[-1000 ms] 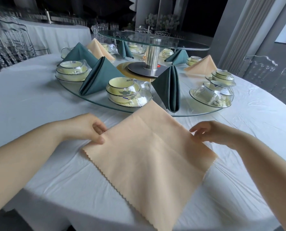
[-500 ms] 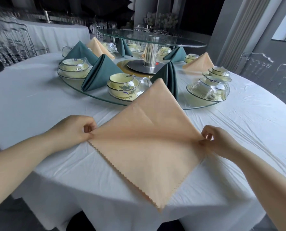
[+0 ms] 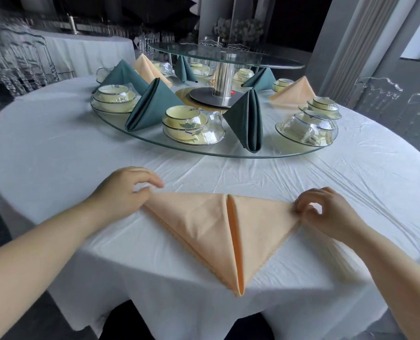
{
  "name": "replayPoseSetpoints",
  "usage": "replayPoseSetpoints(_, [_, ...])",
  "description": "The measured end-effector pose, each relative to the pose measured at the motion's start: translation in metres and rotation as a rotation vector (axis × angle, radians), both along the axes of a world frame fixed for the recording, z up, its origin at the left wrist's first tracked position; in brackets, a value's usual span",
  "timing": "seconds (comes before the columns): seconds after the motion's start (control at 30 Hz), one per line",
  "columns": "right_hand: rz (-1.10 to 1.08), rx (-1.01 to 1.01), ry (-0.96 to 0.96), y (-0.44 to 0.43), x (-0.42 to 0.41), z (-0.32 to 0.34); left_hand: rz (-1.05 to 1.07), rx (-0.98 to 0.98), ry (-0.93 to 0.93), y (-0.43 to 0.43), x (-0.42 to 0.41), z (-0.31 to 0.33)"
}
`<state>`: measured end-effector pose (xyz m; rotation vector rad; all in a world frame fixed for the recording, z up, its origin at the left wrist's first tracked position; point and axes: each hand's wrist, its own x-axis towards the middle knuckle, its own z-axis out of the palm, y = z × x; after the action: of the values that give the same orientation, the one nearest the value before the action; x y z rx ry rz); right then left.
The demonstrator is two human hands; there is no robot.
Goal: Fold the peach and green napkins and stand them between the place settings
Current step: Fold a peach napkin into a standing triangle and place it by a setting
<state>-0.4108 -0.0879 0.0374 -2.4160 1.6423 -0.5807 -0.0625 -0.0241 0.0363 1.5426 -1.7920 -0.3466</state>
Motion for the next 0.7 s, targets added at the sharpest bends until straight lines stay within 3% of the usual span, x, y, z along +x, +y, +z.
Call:
replayPoseSetpoints(0.07, [-0.028, -0.032, -0.003, 0.006, 0.007, 0.006, 0.001, 0.010, -0.022, -0.002, -0.035, 0.010])
replayPoseSetpoints(0.17, [-0.059, -0.066, -0.008, 0.014, 0.034, 0.012, -0.021, 0.080, -0.259, -0.003, -0.092, 0.014])
replayPoseSetpoints(0.3, [0.114, 0.018, 0.134, 0.028, 0.081, 0.004, 0.004, 0.215, -0.433, 0.004, -0.140, -0.006])
replayPoseSetpoints(0.37, [0.163, 0.064, 0.225, 0.031, 0.091, -0.009, 0.023, 0.256, -0.482, 0.009, -0.144, -0.018])
replayPoseSetpoints(0.57, [0.146, 0.134, 0.264, 0.033, 0.090, -0.023, 0.041, 0.259, -0.546, 0.016, -0.145, -0.030])
replayPoseSetpoints(0.7, [0.048, 0.167, 0.285, 0.034, 0.064, -0.022, 0.049, 0.273, -0.543, 0.016, -0.144, -0.028])
